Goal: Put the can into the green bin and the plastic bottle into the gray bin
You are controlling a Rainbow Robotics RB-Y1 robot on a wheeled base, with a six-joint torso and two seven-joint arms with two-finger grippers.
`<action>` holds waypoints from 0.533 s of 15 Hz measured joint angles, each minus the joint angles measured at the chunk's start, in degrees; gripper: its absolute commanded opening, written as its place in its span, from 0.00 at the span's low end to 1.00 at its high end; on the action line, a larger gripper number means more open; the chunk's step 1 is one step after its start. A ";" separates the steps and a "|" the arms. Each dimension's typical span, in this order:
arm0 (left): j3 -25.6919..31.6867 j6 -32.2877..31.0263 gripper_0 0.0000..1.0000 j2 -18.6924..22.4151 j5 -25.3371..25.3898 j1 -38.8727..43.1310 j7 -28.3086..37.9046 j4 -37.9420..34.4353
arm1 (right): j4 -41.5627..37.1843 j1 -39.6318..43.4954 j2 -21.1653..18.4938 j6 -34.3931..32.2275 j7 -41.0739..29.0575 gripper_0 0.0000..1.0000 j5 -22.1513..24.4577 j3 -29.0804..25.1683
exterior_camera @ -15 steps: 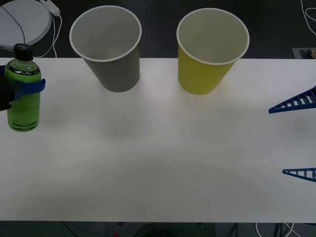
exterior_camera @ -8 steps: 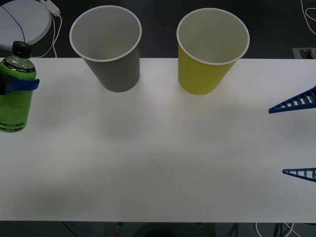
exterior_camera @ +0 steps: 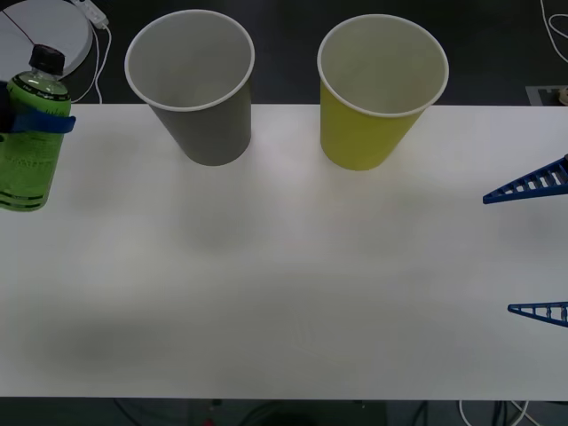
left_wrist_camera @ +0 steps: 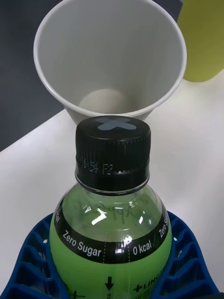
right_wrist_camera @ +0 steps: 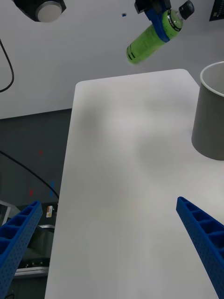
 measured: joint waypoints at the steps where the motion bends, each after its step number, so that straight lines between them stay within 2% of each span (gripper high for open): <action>1: -0.81 0.01 0.00 0.03 -0.11 -0.98 -0.08 0.80 | 0.00 0.00 0.00 0.00 0.00 1.00 0.00 0.00; 8: -8.39 -0.01 0.00 0.03 -2.31 -9.13 -0.12 5.17 | 0.00 0.00 0.00 0.00 0.00 1.00 0.00 0.00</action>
